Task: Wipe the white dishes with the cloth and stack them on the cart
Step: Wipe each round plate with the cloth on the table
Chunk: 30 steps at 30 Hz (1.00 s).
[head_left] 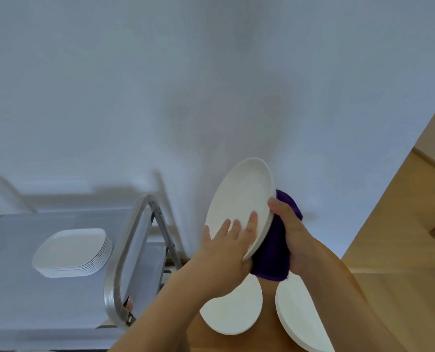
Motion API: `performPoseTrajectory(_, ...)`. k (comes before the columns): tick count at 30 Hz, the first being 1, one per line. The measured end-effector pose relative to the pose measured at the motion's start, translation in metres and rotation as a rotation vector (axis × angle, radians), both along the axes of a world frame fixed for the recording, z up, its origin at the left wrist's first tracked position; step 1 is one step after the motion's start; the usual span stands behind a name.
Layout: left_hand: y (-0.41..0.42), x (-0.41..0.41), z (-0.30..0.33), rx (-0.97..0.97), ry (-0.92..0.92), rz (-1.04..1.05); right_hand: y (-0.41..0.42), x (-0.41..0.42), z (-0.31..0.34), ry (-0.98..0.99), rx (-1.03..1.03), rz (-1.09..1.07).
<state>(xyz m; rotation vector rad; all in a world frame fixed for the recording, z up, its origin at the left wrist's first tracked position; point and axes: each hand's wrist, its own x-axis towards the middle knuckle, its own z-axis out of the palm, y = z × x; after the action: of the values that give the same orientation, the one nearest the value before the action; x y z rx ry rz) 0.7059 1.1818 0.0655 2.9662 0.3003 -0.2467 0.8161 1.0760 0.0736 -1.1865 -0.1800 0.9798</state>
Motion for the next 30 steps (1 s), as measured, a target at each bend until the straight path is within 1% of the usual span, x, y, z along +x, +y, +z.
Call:
performPoseTrajectory(3, -0.004, 0.001, 0.0, 0.12, 0.045, 0.016, -0.006, 0.002, -0.003, -0.008, -0.017, 0.0)
performPoseTrajectory(6, -0.001, 0.006, 0.005, 0.216, 0.049, 0.008, -0.008, 0.003, -0.011, 0.095, 0.089, -0.052)
performPoseTrajectory(7, 0.005, 0.004, 0.006, 0.186, 0.031, -0.008, -0.009, 0.003, -0.013, 0.132, 0.123, -0.069)
performPoseTrajectory(8, 0.014, 0.001, 0.007, 0.1, -0.009, -0.018, -0.011, 0.005, -0.019, 0.165, 0.162, -0.082)
performPoseTrajectory(9, 0.023, -0.006, 0.011, -0.026, -0.072, -0.003, -0.013, 0.005, -0.02, 0.187, 0.181, -0.094)
performPoseTrajectory(10, 0.031, -0.012, 0.016, -0.179, -0.179, 0.059, -0.015, 0.009, -0.024, 0.194, 0.185, -0.102)
performPoseTrajectory(11, 0.037, -0.017, 0.021, -0.331, -0.341, 0.156, -0.017, 0.01, -0.024, 0.202, 0.189, -0.108)
performPoseTrajectory(12, 0.043, -0.018, 0.021, -0.464, -0.536, 0.295, -0.02, 0.014, -0.028, 0.189, 0.18, -0.116)
performPoseTrajectory(13, 0.048, -0.016, 0.021, -0.613, -0.686, 0.487, -0.022, 0.015, -0.028, 0.179, 0.157, -0.107)
performPoseTrajectory(14, 0.052, -0.013, 0.02, -0.846, -0.764, 0.693, -0.023, 0.016, -0.029, 0.177, 0.151, -0.087)
performPoseTrajectory(15, 0.055, -0.01, 0.018, -1.18, -0.765, 0.861, -0.022, 0.016, -0.029, 0.181, 0.15, -0.067)
performPoseTrajectory(16, 0.059, -0.008, 0.014, -1.545, -0.689, 0.931, -0.021, 0.017, -0.032, 0.161, 0.14, -0.066)
performPoseTrajectory(17, 0.06, -0.009, 0.01, -1.857, -0.588, 0.926, -0.018, 0.015, -0.028, 0.138, 0.112, -0.063)
performPoseTrajectory(18, 0.06, -0.012, 0.007, -2.031, -0.558, 0.91, -0.015, 0.015, -0.027, 0.118, 0.066, -0.069)
performPoseTrajectory(19, 0.06, -0.015, 0.002, -2.098, -0.572, 0.888, -0.013, 0.015, -0.021, 0.106, 0.019, -0.074)
performPoseTrajectory(22, 0.06, -0.017, -0.012, -2.078, -0.708, 0.861, -0.01, 0.025, -0.016, -0.001, -0.153, -0.136)
performPoseTrajectory(23, 0.061, -0.017, -0.013, -2.063, -0.744, 0.857, -0.011, 0.029, -0.016, -0.062, -0.221, -0.214)
performPoseTrajectory(24, 0.061, -0.017, -0.011, -2.035, -0.77, 0.86, -0.013, 0.034, -0.018, -0.166, -0.261, -0.339)
performPoseTrajectory(25, 0.061, -0.017, -0.01, -1.992, -0.792, 0.875, -0.015, 0.037, -0.017, -0.302, -0.257, -0.47)
performPoseTrajectory(26, 0.059, -0.017, -0.01, -1.945, -0.808, 0.888, -0.016, 0.038, -0.016, -0.453, -0.224, -0.551)
performPoseTrajectory(27, 0.057, -0.016, -0.011, -1.917, -0.819, 0.887, -0.012, 0.036, -0.012, -0.588, -0.211, -0.569)
performPoseTrajectory(28, 0.053, -0.015, -0.01, -1.922, -0.817, 0.867, -0.006, 0.032, -0.011, -0.692, -0.229, -0.541)
performPoseTrajectory(30, 0.042, -0.009, -0.008, -1.92, -0.794, 0.836, 0.013, 0.024, -0.016, -0.927, -0.349, -0.455)
